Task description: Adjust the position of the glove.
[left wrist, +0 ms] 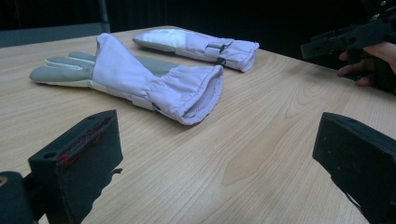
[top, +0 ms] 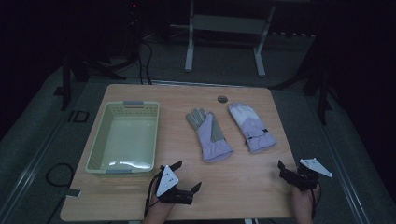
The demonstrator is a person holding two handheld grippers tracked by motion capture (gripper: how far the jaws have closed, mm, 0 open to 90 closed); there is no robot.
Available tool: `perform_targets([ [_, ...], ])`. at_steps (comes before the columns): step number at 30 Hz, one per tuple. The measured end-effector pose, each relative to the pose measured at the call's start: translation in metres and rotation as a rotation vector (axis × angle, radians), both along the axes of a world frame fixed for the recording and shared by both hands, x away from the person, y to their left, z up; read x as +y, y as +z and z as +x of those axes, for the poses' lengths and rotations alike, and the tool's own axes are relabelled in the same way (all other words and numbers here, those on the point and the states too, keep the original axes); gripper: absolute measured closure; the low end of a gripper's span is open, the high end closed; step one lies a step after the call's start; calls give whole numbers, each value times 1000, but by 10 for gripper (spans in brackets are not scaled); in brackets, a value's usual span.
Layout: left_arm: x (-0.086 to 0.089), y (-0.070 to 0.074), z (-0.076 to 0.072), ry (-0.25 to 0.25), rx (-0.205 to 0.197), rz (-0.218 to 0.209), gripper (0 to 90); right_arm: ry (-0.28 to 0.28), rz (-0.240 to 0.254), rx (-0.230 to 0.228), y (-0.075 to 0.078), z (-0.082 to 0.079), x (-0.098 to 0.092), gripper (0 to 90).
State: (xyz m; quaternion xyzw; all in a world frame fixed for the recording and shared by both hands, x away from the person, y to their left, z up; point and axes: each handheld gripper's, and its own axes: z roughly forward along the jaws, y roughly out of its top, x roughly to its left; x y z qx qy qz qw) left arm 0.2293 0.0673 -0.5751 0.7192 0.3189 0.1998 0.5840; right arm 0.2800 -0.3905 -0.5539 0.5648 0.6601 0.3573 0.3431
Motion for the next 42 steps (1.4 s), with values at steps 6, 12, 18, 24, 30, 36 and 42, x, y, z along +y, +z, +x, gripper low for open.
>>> perform_targets([
  [6,1,0,1,-3,10,-7,15,5,15,5,0,-1,-1,126],
  [12,1,0,1,-1,17,-14,15,13,33,6,8,-3,-1,125],
  [18,1,0,1,-6,15,-11,15,26,42,12,33,-4,1,122],
  [24,1,0,1,-8,18,-13,15,55,62,-5,65,1,1,111],
  [30,2,0,2,-10,22,-17,15,119,93,15,98,10,6,146],
  [36,2,0,2,-7,29,-23,15,121,117,-17,120,21,21,129],
  [42,2,0,2,-9,28,-22,15,221,98,-56,136,27,46,117],
])
